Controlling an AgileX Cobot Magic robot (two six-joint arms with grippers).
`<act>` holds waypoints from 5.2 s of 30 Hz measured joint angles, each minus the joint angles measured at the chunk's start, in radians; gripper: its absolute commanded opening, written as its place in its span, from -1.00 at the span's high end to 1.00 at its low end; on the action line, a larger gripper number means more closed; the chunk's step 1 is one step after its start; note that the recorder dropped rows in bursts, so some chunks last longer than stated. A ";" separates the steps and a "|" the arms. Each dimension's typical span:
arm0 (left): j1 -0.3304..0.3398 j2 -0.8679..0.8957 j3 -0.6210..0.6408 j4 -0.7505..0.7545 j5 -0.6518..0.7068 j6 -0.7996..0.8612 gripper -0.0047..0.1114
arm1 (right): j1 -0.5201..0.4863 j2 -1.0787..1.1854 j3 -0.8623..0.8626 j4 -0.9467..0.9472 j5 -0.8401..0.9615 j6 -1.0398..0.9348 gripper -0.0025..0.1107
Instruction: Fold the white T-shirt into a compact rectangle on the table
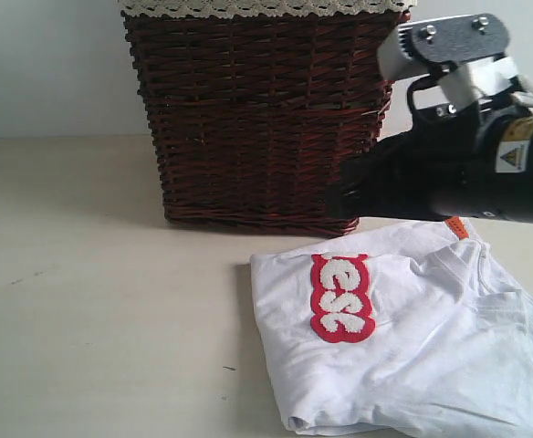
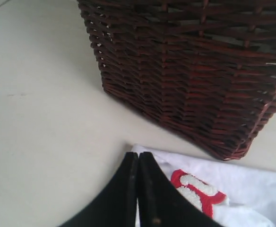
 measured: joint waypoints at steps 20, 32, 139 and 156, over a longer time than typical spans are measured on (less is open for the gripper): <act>0.000 0.000 0.000 0.000 0.000 0.000 0.91 | 0.000 -0.511 0.062 0.000 0.043 0.000 0.96; 0.000 0.000 0.000 0.000 0.000 0.000 0.91 | 0.000 -0.662 0.113 -0.002 0.075 0.000 0.96; 0.000 0.000 0.000 0.000 0.000 0.000 0.91 | -0.415 -1.202 0.616 -0.425 -0.270 0.316 0.96; 0.000 0.000 0.000 0.000 0.000 0.000 0.91 | -0.553 -1.200 0.695 -0.243 -0.010 0.286 0.96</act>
